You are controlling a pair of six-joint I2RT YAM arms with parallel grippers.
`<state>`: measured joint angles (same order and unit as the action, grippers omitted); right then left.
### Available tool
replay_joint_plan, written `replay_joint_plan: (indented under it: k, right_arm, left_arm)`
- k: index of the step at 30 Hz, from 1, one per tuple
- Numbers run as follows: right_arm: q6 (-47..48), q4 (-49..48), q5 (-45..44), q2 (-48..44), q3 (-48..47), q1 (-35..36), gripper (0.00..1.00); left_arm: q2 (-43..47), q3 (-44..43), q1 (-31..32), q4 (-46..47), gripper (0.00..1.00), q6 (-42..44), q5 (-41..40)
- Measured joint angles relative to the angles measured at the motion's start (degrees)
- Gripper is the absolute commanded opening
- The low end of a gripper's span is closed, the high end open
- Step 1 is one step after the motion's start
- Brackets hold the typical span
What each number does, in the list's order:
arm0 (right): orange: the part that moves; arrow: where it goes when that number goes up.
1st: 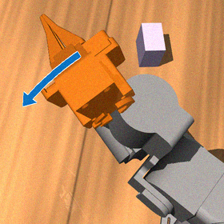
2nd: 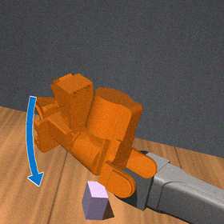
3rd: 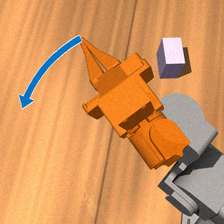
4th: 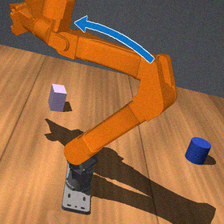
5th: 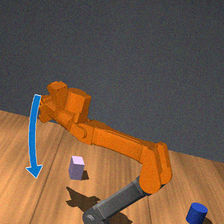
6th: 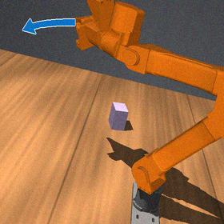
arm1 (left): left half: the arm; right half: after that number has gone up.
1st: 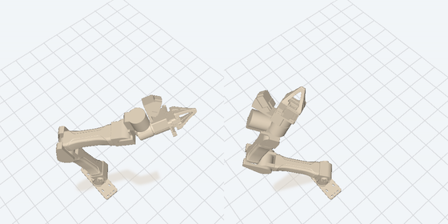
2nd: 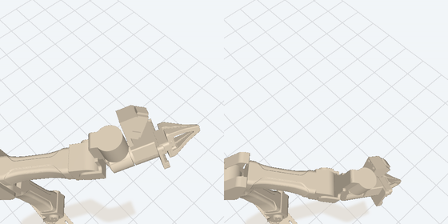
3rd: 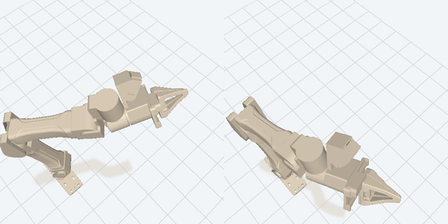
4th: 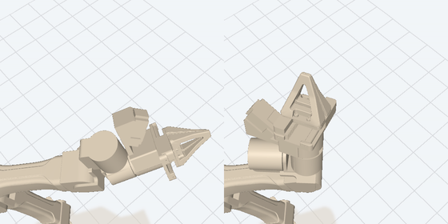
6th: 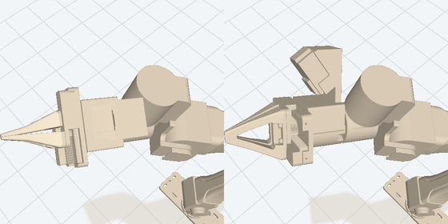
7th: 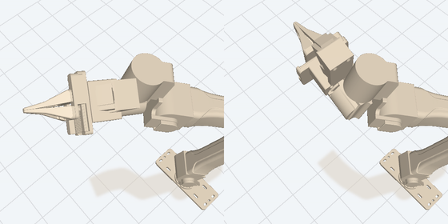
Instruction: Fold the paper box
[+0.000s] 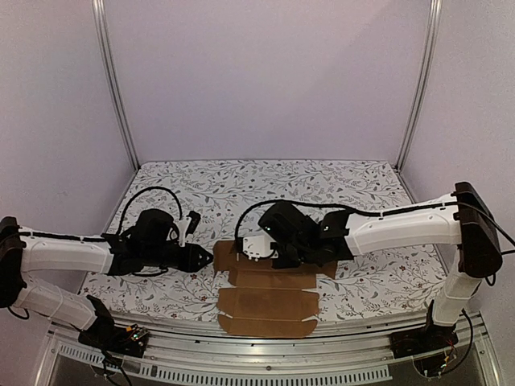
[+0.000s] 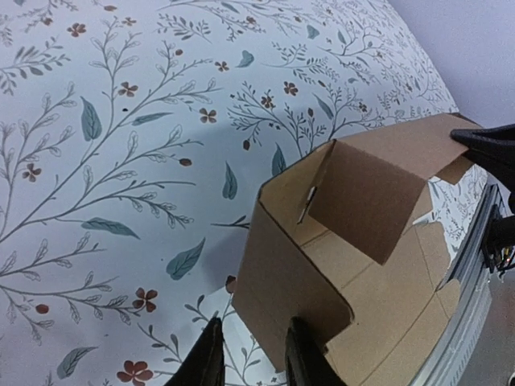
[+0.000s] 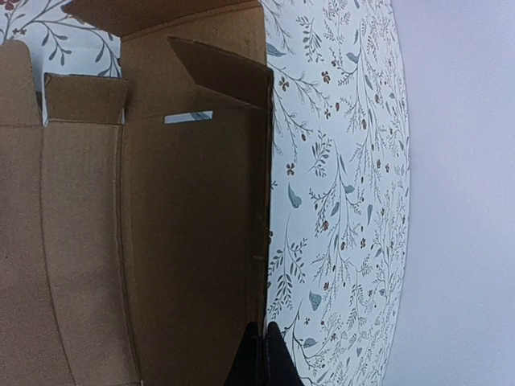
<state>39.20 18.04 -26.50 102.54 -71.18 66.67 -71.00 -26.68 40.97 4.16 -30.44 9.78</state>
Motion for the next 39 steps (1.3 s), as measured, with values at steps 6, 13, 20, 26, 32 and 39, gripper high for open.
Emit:
replay_joint_plan:
  k: [6, 13, 20, 26, 32, 39]
  right_arm:
    - [1.6, -1.7, 0.0, -0.4, 1.2, 1.0, 0.00]
    - [1.8, -1.9, 1.1, -4.3, 4.1, 1.5, 0.00]
    - [1.4, -2.2, 2.2, -7.9, 5.6, 1.6, 0.00]
    - [0.7, -2.4, 2.9, -8.8, 6.2, 1.7, 0.00]
    - [0.6, -2.6, 3.0, -9.1, 6.3, 2.7, 0.00]
    - [0.1, -2.8, 3.0, -9.3, 6.3, 3.9, 0.00]
  left_arm:
    - [-1.4, 1.2, -0.1, 5.6, 0.37, 0.4, 4.4]
    - [-1.5, 3.5, -0.9, 10.1, 0.39, 0.7, 7.1]
    - [-0.3, 6.9, -1.8, 13.7, 0.34, 0.7, 10.1]
    - [1.5, 7.2, -2.0, 14.8, 0.18, 0.2, 10.0]
    - [2.0, 7.2, -2.6, 13.9, 0.00, -0.1, 6.8]
    - [1.9, 7.2, -2.8, 13.7, 0.00, -0.3, 5.9]
